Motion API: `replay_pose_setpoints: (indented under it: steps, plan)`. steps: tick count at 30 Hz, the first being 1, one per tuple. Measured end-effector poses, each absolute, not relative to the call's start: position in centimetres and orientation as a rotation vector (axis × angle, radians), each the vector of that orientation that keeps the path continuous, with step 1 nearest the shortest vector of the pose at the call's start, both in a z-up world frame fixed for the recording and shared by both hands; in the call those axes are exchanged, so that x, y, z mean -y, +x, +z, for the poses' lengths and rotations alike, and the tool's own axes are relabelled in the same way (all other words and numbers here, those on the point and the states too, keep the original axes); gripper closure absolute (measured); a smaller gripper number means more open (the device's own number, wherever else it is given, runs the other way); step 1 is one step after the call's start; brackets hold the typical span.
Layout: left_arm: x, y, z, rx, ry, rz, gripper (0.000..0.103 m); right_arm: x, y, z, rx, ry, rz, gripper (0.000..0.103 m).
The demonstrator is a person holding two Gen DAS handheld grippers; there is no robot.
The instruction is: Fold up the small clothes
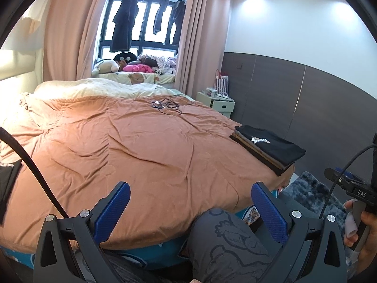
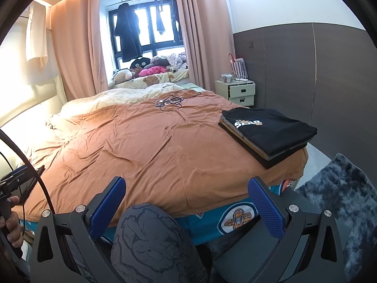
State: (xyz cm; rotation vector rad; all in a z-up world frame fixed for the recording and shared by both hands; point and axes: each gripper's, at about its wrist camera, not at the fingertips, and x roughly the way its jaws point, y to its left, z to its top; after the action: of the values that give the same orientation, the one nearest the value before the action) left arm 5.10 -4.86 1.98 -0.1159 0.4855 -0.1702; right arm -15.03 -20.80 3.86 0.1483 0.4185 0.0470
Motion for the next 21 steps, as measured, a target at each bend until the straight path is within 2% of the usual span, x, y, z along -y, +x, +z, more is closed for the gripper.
replay_pose_setpoints:
  steps: [21]
  plan:
    - [4.9, 3.0, 2.3, -0.464, -0.09, -0.139, 0.0, 20.1, -16.0, 3.5, -0.404, 0.155, 0.04, 0.0]
